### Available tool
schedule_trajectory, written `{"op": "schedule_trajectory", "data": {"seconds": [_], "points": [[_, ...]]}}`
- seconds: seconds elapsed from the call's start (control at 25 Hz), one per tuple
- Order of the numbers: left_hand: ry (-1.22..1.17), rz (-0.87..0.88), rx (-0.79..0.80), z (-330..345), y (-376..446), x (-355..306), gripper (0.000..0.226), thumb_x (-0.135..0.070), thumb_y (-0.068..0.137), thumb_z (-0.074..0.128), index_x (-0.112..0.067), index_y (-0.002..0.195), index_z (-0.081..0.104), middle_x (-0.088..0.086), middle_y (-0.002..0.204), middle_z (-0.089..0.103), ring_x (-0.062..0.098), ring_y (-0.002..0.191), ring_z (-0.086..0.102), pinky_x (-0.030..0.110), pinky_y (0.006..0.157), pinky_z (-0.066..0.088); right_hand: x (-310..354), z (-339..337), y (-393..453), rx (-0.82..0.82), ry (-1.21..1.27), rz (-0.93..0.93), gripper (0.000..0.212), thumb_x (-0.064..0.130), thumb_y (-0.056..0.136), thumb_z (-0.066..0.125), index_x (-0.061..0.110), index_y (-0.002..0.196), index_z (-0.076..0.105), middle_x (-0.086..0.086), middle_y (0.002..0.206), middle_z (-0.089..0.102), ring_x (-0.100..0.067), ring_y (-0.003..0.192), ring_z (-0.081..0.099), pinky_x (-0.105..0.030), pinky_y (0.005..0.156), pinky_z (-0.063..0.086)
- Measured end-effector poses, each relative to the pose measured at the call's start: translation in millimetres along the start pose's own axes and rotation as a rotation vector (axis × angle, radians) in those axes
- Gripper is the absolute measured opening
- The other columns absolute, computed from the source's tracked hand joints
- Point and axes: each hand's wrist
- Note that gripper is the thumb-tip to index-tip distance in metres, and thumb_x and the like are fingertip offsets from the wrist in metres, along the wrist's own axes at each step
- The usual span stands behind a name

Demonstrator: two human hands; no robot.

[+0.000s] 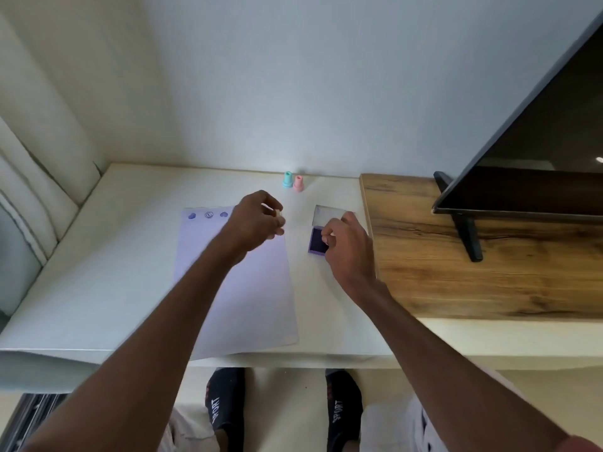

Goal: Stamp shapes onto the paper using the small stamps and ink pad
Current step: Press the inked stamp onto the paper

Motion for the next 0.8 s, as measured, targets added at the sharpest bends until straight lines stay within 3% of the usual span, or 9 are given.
{"op": "schedule_trajectory", "data": {"seconds": [0.16, 0.32, 0.36, 0.44, 0.52, 0.56, 0.64, 0.72, 0.8], "points": [[-0.697, -0.254, 0.122, -31.5, -2.2, -6.0, 0.034, 0.017, 0.092, 0.046, -0.001, 0.112, 0.067, 0.028, 0.117, 0.067, 0.039, 0.103, 0.072, 0.038, 0.085, 0.063, 10.3, -9.8, 16.7, -0.253, 0.490, 0.283, 0.016, 0.002, 0.089, 0.072, 0.017, 0.088, 0.077, -0.002, 0.095, 0.073, -0.017, 0.085, 0.068, -0.025, 0.071, 0.055], [-1.113, -0.249, -0.034, -67.8, 1.5, 5.0, 0.022, 0.007, 0.087, 0.053, -0.003, 0.104, 0.063, 0.014, 0.080, 0.059, 0.026, 0.071, 0.067, 0.030, 0.064, 0.057, 38.6, -5.5, 33.7, 0.000, 1.327, 0.692, 0.017, -0.005, 0.092, 0.071, 0.011, 0.092, 0.077, -0.005, 0.086, 0.076, -0.015, 0.075, 0.068, -0.026, 0.076, 0.064], [-1.060, -0.252, -0.072, -74.3, 2.0, 10.2, 0.017, 0.003, 0.087, 0.058, -0.007, 0.101, 0.064, 0.009, 0.072, 0.055, 0.022, 0.062, 0.060, 0.028, 0.059, 0.053, 46.1, -0.4, 36.3, 0.081, 1.436, 0.744, 0.017, -0.006, 0.093, 0.069, 0.008, 0.095, 0.076, -0.007, 0.085, 0.075, -0.015, 0.075, 0.068, -0.025, 0.076, 0.064], [-0.484, -0.199, -0.170, -83.1, 2.2, 28.5, 0.013, -0.008, 0.087, 0.069, -0.014, 0.098, 0.071, 0.006, 0.075, 0.055, 0.021, 0.063, 0.054, 0.025, 0.058, 0.048, 61.0, 12.4, 42.2, 0.208, 1.533, 0.774, 0.018, -0.007, 0.094, 0.066, 0.007, 0.099, 0.075, -0.007, 0.082, 0.074, -0.015, 0.073, 0.068, -0.026, 0.077, 0.063], [0.317, -0.078, -0.217, -80.1, 5.7, 54.0, 0.030, -0.021, 0.082, 0.077, -0.027, 0.111, 0.073, 0.004, 0.099, 0.066, 0.024, 0.086, 0.062, 0.029, 0.074, 0.050, 72.8, 26.1, 50.6, 0.244, 1.478, 0.760, 0.016, -0.005, 0.095, 0.066, 0.008, 0.102, 0.074, -0.007, 0.081, 0.073, -0.016, 0.073, 0.068, -0.026, 0.076, 0.063], [0.563, -0.034, -0.187, -75.2, 5.0, 63.5, 0.041, -0.027, 0.080, 0.079, -0.033, 0.120, 0.069, 0.002, 0.116, 0.067, 0.025, 0.106, 0.063, 0.031, 0.085, 0.049, 76.6, 33.2, 54.5, 0.236, 1.389, 0.737, 0.014, -0.003, 0.095, 0.067, 0.006, 0.103, 0.074, -0.009, 0.084, 0.073, -0.017, 0.074, 0.069, -0.026, 0.076, 0.063], [0.691, -0.041, -0.113, -68.3, 2.9, 72.6, 0.056, -0.038, 0.080, 0.079, -0.038, 0.133, 0.060, 0.000, 0.138, 0.061, 0.027, 0.132, 0.054, 0.033, 0.100, 0.046, 79.7, 48.8, 60.4, 0.187, 1.147, 0.624, 0.014, -0.002, 0.093, 0.070, 0.004, 0.104, 0.076, -0.012, 0.089, 0.073, -0.021, 0.077, 0.070, -0.031, 0.079, 0.063], [0.704, -0.058, -0.113, -65.7, 4.3, 78.0, 0.060, -0.042, 0.081, 0.079, -0.038, 0.137, 0.057, 0.000, 0.138, 0.061, 0.029, 0.132, 0.055, 0.034, 0.100, 0.046, 81.3, 62.0, 62.9, 0.144, 0.862, 0.443, 0.018, 0.002, 0.090, 0.072, 0.009, 0.104, 0.080, -0.008, 0.091, 0.076, -0.023, 0.082, 0.072, -0.038, 0.088, 0.061], [0.739, -0.067, -0.141, -60.9, 2.8, 79.5, 0.063, -0.042, 0.081, 0.080, -0.038, 0.139, 0.057, 0.002, 0.131, 0.065, 0.029, 0.119, 0.062, 0.035, 0.097, 0.048, 84.5, 71.2, 63.1, 0.127, 0.603, 0.264, 0.024, 0.007, 0.090, 0.072, 0.020, 0.108, 0.081, 0.000, 0.098, 0.078, -0.020, 0.092, 0.072, -0.032, 0.091, 0.056]]}}
Point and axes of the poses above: each hand's wrist, its own y-axis towards the middle knuckle, its own z-axis out of the palm, x = y × z
